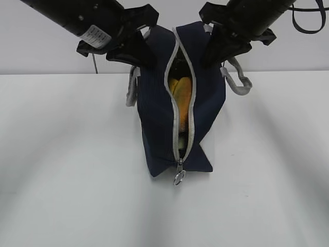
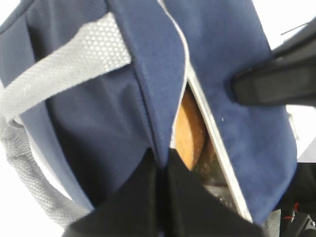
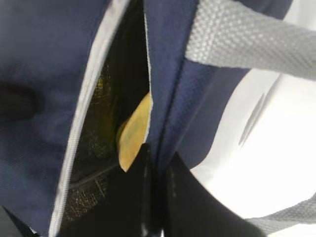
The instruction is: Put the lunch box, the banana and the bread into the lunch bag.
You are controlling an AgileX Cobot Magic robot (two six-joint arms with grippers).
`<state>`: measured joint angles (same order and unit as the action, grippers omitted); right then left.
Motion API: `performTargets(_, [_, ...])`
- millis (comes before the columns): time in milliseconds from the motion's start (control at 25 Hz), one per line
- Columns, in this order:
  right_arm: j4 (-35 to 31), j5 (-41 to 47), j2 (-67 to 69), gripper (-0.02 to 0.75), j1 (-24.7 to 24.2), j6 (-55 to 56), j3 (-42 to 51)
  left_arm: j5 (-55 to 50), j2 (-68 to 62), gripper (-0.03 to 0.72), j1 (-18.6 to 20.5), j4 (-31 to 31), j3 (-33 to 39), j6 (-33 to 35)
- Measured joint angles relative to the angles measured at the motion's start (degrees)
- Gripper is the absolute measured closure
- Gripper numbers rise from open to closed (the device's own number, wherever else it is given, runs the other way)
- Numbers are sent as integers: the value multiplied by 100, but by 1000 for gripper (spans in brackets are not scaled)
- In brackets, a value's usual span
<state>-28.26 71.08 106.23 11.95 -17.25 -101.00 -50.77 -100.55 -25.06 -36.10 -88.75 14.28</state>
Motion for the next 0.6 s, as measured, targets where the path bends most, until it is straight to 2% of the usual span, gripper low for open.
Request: performTargets(600, [81, 0, 414, 744, -9, 24, 0, 310, -383, 691, 0, 98, -244, 0])
